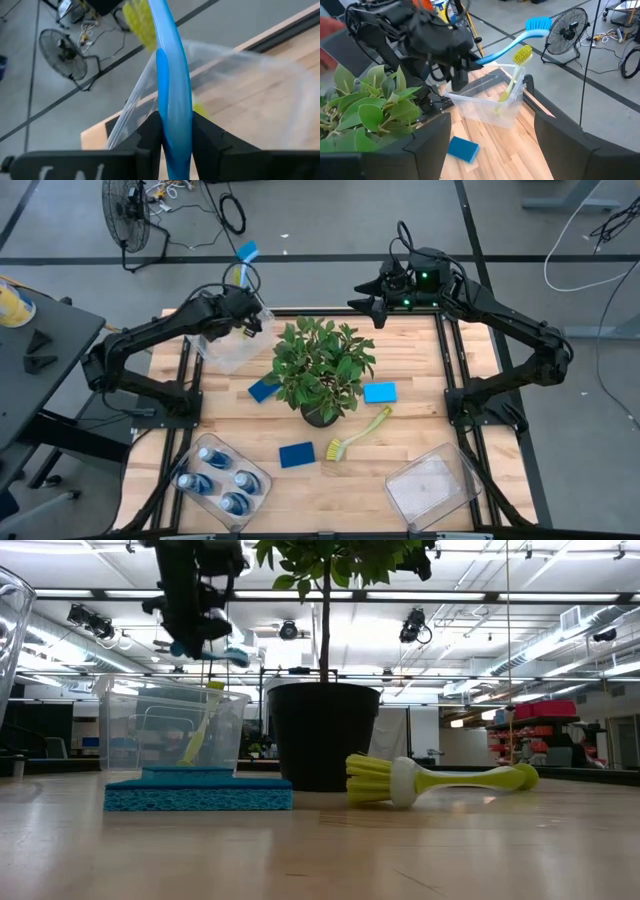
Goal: Pick & Place Kitchen Sink Supplies
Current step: Put the blue kitchen brush into the top transparent bin
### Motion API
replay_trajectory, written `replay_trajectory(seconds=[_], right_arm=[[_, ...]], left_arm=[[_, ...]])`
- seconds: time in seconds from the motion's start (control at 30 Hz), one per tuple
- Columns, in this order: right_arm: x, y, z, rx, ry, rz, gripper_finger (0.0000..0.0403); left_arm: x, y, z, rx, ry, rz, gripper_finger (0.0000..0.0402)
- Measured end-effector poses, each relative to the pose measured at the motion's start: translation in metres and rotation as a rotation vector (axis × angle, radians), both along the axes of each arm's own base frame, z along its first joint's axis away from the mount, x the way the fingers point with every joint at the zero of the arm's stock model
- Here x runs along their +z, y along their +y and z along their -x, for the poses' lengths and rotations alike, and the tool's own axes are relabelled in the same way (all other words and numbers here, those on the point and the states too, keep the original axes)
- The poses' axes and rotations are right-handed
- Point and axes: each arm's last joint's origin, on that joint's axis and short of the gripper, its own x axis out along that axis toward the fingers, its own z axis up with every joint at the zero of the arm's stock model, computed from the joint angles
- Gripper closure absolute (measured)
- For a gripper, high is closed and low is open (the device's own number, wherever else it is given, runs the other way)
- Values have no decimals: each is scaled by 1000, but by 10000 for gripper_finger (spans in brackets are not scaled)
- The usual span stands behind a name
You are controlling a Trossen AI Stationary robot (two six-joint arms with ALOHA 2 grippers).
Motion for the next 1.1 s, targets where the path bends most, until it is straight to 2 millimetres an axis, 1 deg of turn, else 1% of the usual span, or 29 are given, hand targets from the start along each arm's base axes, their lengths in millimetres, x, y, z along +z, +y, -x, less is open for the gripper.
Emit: replay_trajectory(seconds=[0.17, 0.33, 0.47, 0.63, 0.73, 0.93, 1.1], right_arm=[[0, 0, 0, 3, 1, 5, 117], [0, 0, 0, 4, 2, 9, 117], [0, 0, 0, 7, 4, 16, 117], [0, 0, 0, 7, 5, 15, 117], [0, 0, 0, 7, 6, 15, 117], [0, 0, 0, 7, 6, 15, 117], [0, 0, 0, 7, 7, 15, 117]], left_arm=[[-30, 1, 5, 31, 51, 13, 320], [-44, 2, 10, 35, 9, 49, 313], [-45, 6, 13, 46, -8, 35, 317], [-52, 14, 16, 59, -33, 39, 314], [-57, 15, 18, 50, -52, 80, 310], [-58, 15, 17, 40, -70, 86, 311], [-58, 15, 17, 35, -71, 95, 296]])
